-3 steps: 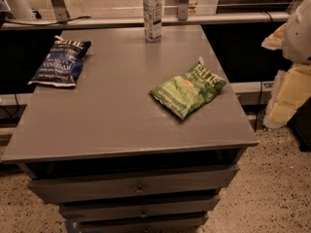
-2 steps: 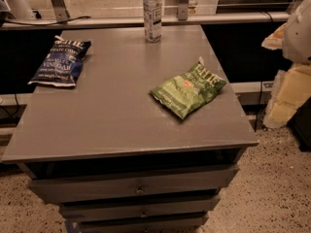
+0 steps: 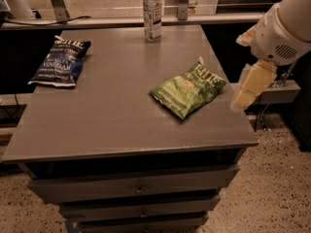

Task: Move green jalapeno chip bag near blue chip bag

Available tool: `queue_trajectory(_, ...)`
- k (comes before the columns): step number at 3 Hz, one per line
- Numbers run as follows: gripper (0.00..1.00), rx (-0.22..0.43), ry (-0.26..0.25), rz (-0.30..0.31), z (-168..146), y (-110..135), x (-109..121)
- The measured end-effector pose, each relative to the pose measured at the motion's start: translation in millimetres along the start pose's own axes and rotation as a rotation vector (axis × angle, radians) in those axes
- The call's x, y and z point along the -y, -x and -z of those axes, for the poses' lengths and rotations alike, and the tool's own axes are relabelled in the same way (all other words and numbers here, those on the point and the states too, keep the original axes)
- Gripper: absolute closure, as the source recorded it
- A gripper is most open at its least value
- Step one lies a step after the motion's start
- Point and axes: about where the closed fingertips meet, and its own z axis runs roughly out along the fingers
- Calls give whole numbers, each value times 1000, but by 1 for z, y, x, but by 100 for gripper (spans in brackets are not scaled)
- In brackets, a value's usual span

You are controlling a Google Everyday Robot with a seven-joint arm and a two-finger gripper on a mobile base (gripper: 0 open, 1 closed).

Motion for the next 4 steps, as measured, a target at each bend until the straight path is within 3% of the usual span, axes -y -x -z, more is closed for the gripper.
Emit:
queue_trajectory(1, 0, 89, 7, -67, -41, 10, 36)
queue_trajectory(3, 0, 229, 40, -268, -108, 1, 83)
queue_trajectory(4, 18, 261, 56, -333, -130, -2, 92)
